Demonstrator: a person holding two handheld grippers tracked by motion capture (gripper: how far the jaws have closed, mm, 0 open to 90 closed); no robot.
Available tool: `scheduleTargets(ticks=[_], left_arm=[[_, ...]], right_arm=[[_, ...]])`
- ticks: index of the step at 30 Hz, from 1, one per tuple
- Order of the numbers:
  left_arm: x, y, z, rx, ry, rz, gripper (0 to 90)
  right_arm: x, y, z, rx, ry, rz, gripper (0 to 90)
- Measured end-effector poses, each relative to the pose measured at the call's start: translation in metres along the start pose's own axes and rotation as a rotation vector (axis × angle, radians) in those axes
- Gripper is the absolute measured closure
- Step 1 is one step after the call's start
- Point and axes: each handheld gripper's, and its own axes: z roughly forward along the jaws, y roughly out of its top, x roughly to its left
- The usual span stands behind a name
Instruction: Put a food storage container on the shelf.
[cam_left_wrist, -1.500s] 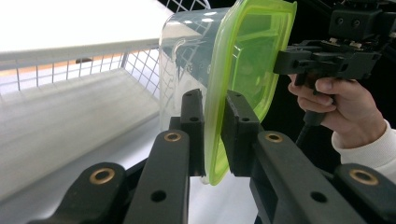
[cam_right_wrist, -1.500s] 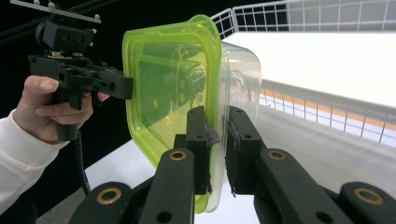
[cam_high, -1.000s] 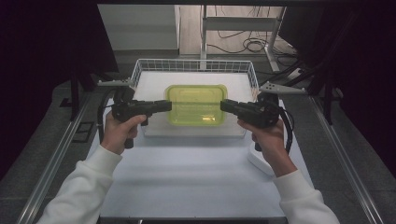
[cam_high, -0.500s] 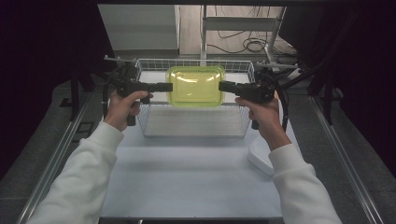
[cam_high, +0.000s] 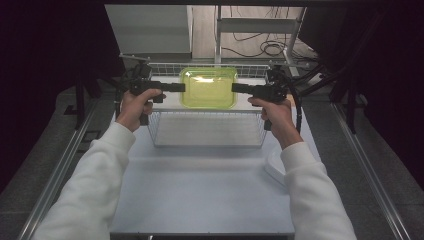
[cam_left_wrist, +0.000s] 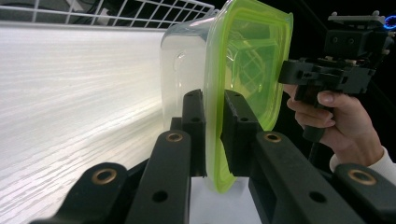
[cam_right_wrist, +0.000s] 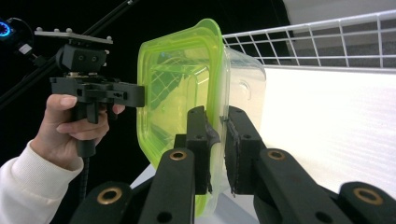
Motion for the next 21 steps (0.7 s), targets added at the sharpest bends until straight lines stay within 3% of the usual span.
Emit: scheduleTargets(ticks=[12,16,20,21], left_arm=[[0.012,0.002,0.008,0.029,0.031,-0.047,81.3],[0.016,0.003,0.01,0.019,0.017,-0.073,81.2],[0.02,0.006,0.011,0.017,0.011,-0.131,81.1],[0.022,0.008,0.012,0.016,0.016,-0.162,81.1]], right_arm=[[-0.015,0.002,0.014,0.035,-0.029,0.075,80.5],[-0.02,0.002,0.017,0.041,-0.031,0.111,80.2],[-0.025,0.003,0.02,0.045,-0.027,0.155,79.4],[-0.027,0.004,0.022,0.04,-0.031,0.171,78.7]])
